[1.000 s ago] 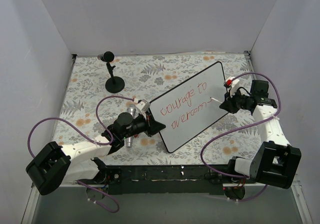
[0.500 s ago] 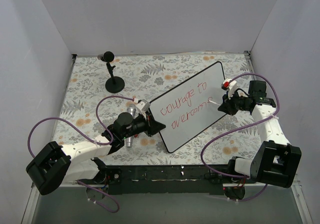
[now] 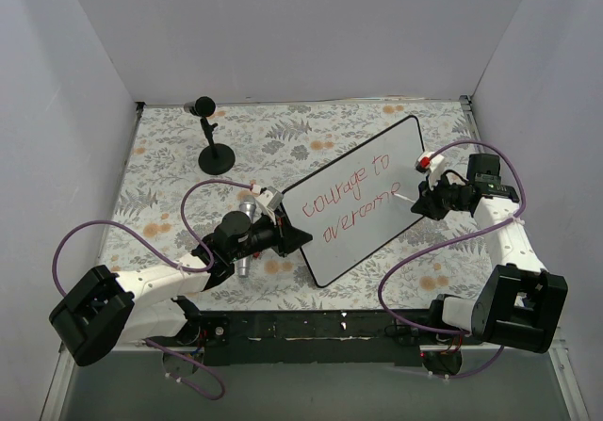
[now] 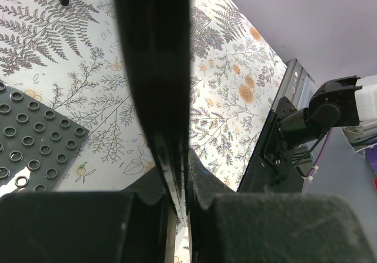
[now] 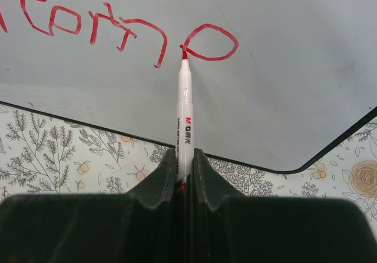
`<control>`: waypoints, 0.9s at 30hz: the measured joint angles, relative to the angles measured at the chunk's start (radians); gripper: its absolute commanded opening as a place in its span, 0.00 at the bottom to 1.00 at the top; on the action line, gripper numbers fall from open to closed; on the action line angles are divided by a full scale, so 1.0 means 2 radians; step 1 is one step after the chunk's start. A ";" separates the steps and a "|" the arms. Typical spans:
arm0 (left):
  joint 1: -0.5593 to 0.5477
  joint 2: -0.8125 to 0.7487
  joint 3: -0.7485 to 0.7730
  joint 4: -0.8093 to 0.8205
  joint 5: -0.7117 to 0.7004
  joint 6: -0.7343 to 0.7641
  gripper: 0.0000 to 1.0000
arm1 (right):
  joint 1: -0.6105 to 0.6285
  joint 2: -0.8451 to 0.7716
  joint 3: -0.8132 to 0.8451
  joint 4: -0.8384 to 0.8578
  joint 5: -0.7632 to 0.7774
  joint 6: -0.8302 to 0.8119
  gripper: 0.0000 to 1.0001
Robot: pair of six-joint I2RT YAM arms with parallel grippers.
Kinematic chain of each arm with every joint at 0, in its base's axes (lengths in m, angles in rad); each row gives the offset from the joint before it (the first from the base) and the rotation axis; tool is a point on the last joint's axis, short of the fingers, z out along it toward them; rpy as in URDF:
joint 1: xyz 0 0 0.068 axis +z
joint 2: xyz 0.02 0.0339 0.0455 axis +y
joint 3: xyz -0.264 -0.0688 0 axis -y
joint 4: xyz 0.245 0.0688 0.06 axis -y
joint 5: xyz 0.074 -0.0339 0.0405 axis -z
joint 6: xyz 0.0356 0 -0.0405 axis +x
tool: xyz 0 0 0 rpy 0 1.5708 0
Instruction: Write a sentence on the whiteboard
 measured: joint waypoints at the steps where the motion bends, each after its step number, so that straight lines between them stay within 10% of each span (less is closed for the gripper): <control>1: 0.000 0.000 0.000 0.000 0.000 0.000 0.00 | 0.000 0.000 0.000 -0.001 0.002 0.000 0.01; 27: 0.000 0.002 0.001 0.002 0.002 0.002 0.00 | -0.023 0.002 -0.005 -0.005 0.034 0.000 0.01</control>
